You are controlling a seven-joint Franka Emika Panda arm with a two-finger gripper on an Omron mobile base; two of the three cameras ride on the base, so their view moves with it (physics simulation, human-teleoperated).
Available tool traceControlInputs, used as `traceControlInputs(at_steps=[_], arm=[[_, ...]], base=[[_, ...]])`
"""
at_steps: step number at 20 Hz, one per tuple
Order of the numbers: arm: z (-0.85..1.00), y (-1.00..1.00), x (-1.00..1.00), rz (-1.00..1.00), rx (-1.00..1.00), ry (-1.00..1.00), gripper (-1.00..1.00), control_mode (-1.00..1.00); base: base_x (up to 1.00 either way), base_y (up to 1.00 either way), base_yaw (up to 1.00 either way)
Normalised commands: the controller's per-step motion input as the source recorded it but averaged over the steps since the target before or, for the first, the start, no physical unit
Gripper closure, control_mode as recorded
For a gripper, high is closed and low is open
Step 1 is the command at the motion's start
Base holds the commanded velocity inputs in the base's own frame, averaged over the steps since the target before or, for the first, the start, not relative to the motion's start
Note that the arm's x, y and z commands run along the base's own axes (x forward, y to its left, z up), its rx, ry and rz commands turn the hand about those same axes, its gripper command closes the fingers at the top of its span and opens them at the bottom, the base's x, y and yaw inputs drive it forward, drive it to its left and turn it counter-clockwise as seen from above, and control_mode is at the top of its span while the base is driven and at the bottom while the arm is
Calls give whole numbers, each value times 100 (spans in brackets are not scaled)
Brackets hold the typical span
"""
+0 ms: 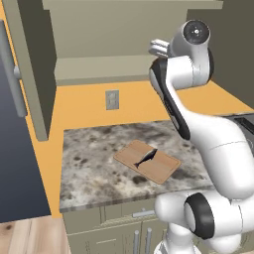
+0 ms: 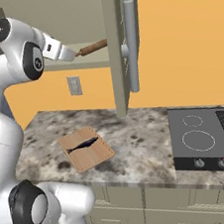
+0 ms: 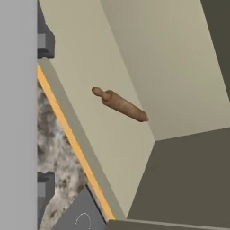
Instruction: Open the cabinet, retrieve the rolling pin, and place it next to the meat on the cutting board to prepare for tenderizing.
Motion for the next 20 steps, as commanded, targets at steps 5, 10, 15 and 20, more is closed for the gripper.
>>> traceControlInputs(at_steps=[5, 10, 15, 20], arm=[[0, -16, 32, -1, 1, 4, -100, -100], [0, -11, 30, -3, 0, 1, -100, -100], [-2, -1, 33, -3, 0, 0, -100, -100], [-8, 0, 27, -2, 1, 0, -100, -100]], base=[[0, 0, 0], [0, 0, 0], [0, 0, 0], [0, 0, 0]])
